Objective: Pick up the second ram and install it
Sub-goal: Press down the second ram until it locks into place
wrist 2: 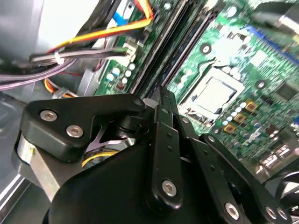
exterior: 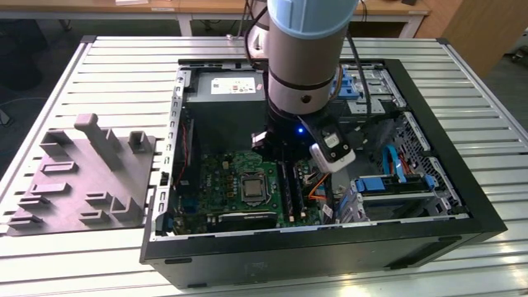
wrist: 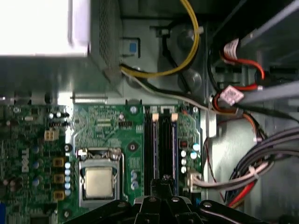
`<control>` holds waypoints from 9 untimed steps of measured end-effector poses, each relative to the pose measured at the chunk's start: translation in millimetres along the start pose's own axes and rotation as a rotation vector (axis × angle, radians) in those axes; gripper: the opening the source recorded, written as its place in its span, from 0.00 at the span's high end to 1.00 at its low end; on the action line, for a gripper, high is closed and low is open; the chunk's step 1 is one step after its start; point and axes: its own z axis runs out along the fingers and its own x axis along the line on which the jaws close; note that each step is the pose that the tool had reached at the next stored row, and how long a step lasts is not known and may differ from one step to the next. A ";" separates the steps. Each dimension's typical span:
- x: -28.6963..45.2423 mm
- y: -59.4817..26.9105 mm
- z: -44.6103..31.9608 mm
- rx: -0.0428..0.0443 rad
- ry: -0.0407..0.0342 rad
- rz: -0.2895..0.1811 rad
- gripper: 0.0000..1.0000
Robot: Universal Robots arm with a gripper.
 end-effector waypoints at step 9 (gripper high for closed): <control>-0.5 -20.0 -0.8 0.0000 0.0001 0.000 0.90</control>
